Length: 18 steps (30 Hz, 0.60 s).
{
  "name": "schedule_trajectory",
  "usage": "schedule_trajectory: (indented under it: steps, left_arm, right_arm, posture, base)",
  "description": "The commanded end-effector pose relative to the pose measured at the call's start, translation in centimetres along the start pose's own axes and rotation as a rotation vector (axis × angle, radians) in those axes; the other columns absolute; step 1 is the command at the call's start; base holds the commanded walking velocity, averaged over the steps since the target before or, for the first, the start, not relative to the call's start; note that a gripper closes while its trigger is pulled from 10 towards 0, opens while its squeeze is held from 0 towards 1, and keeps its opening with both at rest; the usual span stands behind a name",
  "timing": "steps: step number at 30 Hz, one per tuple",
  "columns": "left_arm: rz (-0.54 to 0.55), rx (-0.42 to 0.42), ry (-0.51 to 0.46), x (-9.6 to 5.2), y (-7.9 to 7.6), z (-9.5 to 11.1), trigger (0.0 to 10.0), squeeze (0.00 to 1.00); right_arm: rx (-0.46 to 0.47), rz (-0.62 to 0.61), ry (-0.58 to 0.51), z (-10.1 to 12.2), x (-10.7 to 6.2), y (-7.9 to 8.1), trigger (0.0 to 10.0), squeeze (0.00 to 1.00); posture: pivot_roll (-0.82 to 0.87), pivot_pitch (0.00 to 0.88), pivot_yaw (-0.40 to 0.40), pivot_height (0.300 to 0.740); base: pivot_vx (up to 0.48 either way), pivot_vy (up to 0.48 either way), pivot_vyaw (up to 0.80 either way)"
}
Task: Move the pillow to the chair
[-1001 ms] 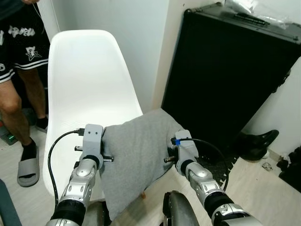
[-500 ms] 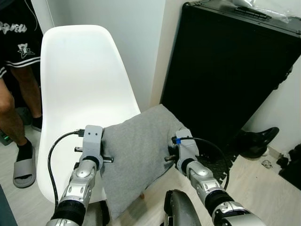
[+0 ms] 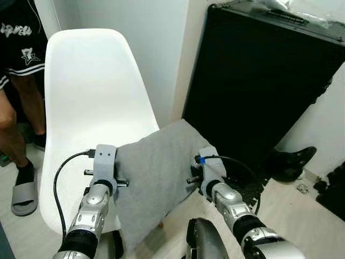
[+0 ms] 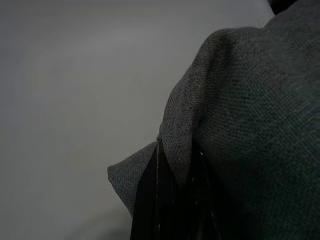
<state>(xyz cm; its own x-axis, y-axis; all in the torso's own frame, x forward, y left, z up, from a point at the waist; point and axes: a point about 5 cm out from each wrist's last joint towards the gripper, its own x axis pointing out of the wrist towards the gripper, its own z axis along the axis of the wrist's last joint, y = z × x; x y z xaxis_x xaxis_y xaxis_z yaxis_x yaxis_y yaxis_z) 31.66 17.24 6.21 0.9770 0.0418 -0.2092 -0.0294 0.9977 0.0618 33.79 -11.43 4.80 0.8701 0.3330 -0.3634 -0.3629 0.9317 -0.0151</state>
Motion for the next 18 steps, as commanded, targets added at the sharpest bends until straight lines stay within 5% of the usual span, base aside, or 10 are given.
schedule_trajectory:
  steps: [1, 10, 13, 18]
  left_arm:
    - [-0.008, 0.001, -0.04, -0.3, -0.3, 0.5, 10.0, 0.0]
    - [0.113, 0.011, -0.024, -2.2, 3.6, -0.9, 10.0, 0.0]
    - [0.099, 0.017, -0.021, -2.0, 3.3, -0.9, 10.0, 0.0]
    - [0.02, 0.012, -0.02, -0.5, 0.9, -0.1, 10.0, 0.0]
  right_arm:
    - [-0.038, 0.113, 0.006, 0.4, 0.6, 2.3, 10.0, 0.0]
    - [-0.093, 0.24, -0.009, 2.2, 1.6, 5.9, 10.0, 0.0]
    - [-0.092, 0.233, -0.014, 2.3, 1.7, 5.8, 10.0, 0.0]
    - [-0.071, 0.138, -0.003, 1.4, 1.1, 2.9, 10.0, 0.0]
  posture:
    - [0.06, 0.103, -0.199, 0.583]
    - [0.11, 0.108, -0.244, 0.583]
    - [0.09, 0.108, -0.235, 0.583]
    - [0.03, 0.106, -0.182, 0.583]
  base:
    - [0.0, 0.0, 0.0]
    - [0.0, 0.0, 0.0]
    - [0.0, 0.0, 0.0]
    - [0.0, 0.0, 0.0]
